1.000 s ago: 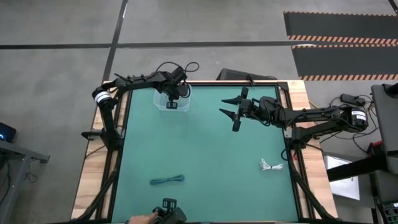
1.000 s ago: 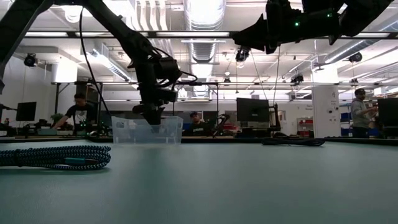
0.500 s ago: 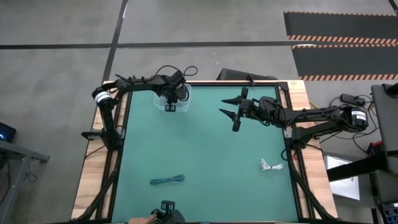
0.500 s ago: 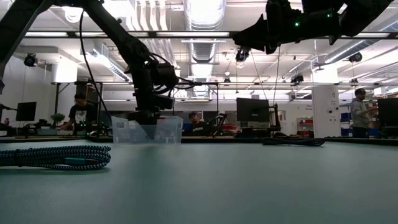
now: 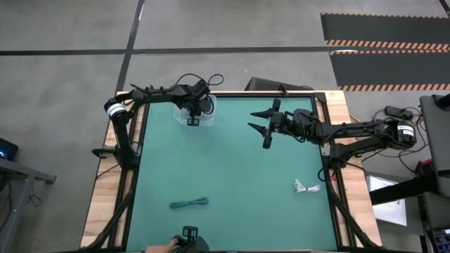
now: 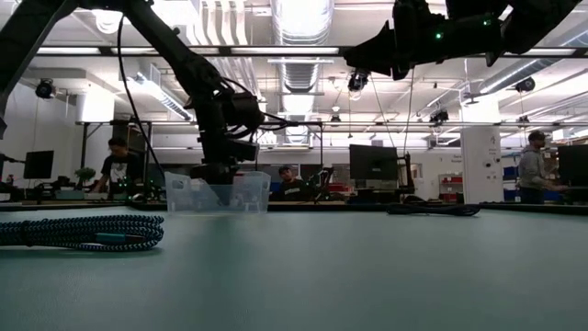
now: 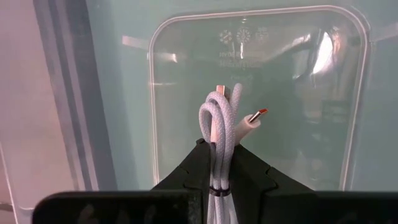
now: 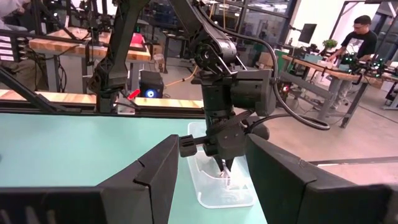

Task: Pick and place USB-C Cables
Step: Put the light blue charger cable into the transparent bin

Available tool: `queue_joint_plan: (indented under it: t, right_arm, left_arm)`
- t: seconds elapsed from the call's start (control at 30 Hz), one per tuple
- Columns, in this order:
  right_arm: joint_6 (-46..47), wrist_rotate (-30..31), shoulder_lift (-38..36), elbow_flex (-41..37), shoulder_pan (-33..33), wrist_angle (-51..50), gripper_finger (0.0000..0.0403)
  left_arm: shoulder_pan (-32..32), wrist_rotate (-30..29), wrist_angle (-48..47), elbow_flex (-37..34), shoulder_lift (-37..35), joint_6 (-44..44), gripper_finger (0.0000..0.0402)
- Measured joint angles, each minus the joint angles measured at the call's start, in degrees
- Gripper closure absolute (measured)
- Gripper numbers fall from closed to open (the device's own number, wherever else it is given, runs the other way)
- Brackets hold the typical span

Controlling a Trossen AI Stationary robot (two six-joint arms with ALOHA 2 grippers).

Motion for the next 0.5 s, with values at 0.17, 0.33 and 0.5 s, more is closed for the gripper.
queue_joint_plan:
  t: [0.17,0.33,0.5]
  right_arm:
    - [0.0,0.0,0.0,0.0,0.0,0.0,0.0225]
    - [0.0,0.0,0.0,0.0,0.0,0.0,0.0225]
    - [0.0,0.0,0.0,0.0,0.0,0.0,0.0225]
  left_arm:
    - [0.0,0.0,0.0,0.0,0.0,0.0,0.0358]
    - [0.0,-0.5,0.1,0.0,0.0,-0.1,0.0329]
    - [0.0,-0.6,0.3,0.0,0.0,0.0,0.0310]
